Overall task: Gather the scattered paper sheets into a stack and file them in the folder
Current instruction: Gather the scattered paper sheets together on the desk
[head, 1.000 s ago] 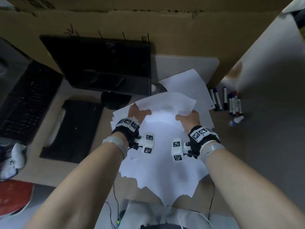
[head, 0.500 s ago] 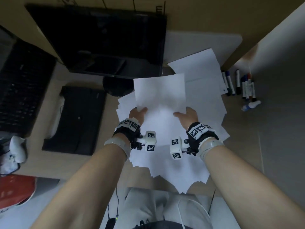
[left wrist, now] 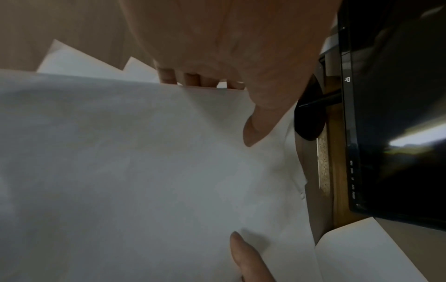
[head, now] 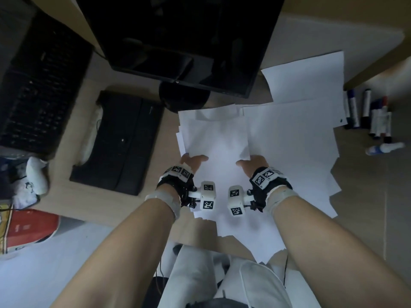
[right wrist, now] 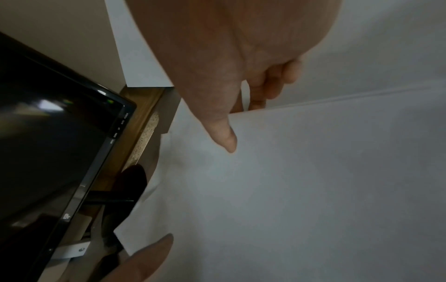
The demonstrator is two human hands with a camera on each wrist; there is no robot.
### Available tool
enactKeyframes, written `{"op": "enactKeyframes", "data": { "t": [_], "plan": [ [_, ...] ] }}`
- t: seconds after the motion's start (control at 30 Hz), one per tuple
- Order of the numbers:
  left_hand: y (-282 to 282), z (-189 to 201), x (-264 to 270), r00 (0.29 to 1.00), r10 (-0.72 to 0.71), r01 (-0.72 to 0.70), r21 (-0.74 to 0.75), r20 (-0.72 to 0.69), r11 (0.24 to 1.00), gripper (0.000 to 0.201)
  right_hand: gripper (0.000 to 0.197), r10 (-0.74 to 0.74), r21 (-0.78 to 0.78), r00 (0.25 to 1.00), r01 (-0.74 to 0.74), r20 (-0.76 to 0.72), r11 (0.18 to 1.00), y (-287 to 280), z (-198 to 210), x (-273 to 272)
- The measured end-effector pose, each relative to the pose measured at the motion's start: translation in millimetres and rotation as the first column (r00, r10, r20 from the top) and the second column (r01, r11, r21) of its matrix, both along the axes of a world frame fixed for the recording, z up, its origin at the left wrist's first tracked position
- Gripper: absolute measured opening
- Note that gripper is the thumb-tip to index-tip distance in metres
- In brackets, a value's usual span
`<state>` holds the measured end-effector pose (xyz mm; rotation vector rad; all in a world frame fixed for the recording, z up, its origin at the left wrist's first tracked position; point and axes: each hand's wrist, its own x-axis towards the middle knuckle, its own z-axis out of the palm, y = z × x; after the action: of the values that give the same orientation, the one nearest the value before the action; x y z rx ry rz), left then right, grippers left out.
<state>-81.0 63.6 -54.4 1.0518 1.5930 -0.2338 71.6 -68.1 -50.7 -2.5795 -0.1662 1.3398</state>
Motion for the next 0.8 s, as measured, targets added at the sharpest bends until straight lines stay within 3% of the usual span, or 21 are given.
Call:
{"op": "enactKeyframes", "data": {
  "t": [0.07, 0.13, 0.2, 0.3, 0.4, 0.47, 0.53, 0.57, 0.67, 0.8],
  "plan": [
    [-1.4, -0.9, -1.4, 0.999, -0.028, 0.028, 0.052, 0.015, 0.998, 0.069, 0.041, 0.029, -0.023, 1.0, -0.029, -0.002, 0.999, -4.4, -4.1, 2.0],
    [-2.1, 1.0, -0.9, 0.999, -0.042, 0.037, 0.134, 0.029, 0.99, 0.058, 0.019, -0.009, 0.049, 1.0, 0.01, -0.02, 0.999, -7.1, 11.9, 0.7],
    [-4.8, 11.9, 4.8, 0.995, -0.019, 0.001, 0.19, 0.095, 0.982, 0.057, 0.012, -0.04, 0.095, 0.997, 0.046, -0.069, 0.994, -12.9, 25.1, -0.3],
    [-8.2, 24.2, 23.8, 0.977, -0.071, 0.033, 0.184, 0.203, 0.982, 0.061, 0.032, -0.138, 0.125, 0.986, 0.15, -0.096, 0.981, -27.2, 38.6, 7.9],
    [-20.3, 37.2, 52.9, 0.929, -0.304, 0.253, 0.237, 0.212, 0.938, 0.038, 0.044, -0.286, 0.066, 0.951, 0.294, -0.117, 0.953, -50.1, 47.6, 27.6],
    [-32.5, 46.6, 78.4, 0.879, -0.411, 0.336, 0.297, 0.241, 0.894, 0.032, 0.053, -0.452, 0.108, 0.876, 0.472, -0.167, 0.875, -68.0, 50.9, 41.8],
    [-44.0, 51.7, 107.2, 0.823, -0.488, 0.394, 0.326, 0.29, 0.859, 0.029, 0.088, -0.567, 0.139, 0.803, 0.592, -0.185, 0.794, -86.6, 45.8, 60.3],
    [-47.6, 52.1, 122.7, 0.805, -0.508, 0.413, 0.325, 0.307, 0.851, 0.029, 0.091, -0.596, 0.161, 0.781, 0.623, -0.187, 0.766, -94.3, 43.2, 70.3],
    [-54.9, 51.5, 164.6, 0.769, -0.588, 0.495, 0.348, 0.252, 0.796, 0.037, 0.062, -0.613, 0.135, 0.763, 0.643, -0.208, 0.754, -110.0, 44.6, 95.0],
    [-47.3, 45.6, 212.2, 0.736, -0.668, 0.614, 0.306, 0.113, 0.728, 0.049, 0.049, -0.607, 0.108, 0.762, 0.639, -0.227, 0.762, -115.8, 40.8, 121.6]
  ]
}}
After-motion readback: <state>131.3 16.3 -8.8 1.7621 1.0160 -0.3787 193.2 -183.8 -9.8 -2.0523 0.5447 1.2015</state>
